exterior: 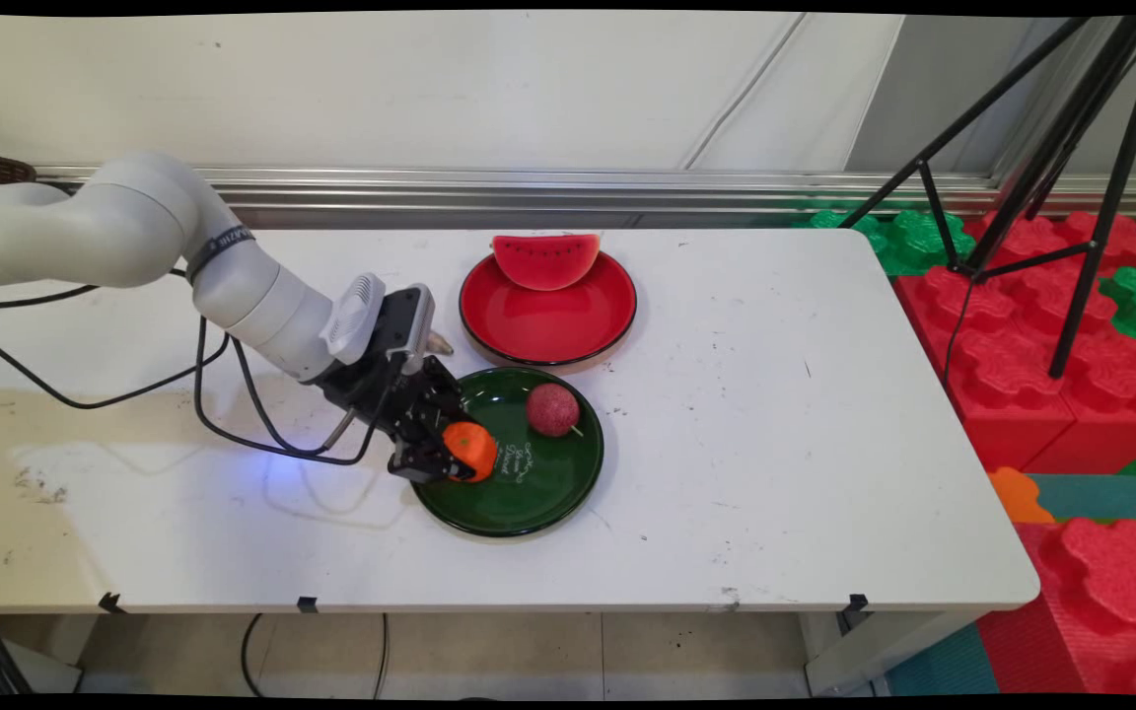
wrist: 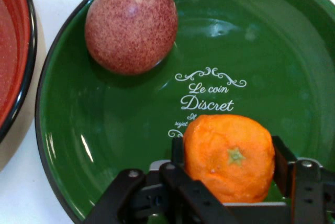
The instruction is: Place the picked object on the table
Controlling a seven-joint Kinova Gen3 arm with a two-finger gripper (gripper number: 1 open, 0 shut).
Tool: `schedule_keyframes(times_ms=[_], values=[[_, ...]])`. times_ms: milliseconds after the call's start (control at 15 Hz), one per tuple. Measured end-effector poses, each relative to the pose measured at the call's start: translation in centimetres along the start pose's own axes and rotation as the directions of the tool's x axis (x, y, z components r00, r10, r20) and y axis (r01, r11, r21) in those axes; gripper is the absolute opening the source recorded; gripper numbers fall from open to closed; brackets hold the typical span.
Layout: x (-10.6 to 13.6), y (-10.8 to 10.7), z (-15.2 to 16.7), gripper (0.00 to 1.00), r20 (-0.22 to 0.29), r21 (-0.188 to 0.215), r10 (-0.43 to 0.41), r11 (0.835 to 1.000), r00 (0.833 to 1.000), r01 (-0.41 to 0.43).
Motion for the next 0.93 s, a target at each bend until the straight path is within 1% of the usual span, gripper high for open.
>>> schedule_keyframes(times_ms=[400, 800, 933], values=[[0.4, 0.1, -1.9, 0.0, -0.024, 0.003, 0.008, 1.0, 1.0, -0.008], [0.6, 0.2, -5.8, 0.0, -0.061, -0.003, 0.002, 1.0, 0.998, -0.003], [0.6, 0.2, -6.9, 0.0, -0.066, 0.0, 0.001, 1.0, 0.998, -0.001]])
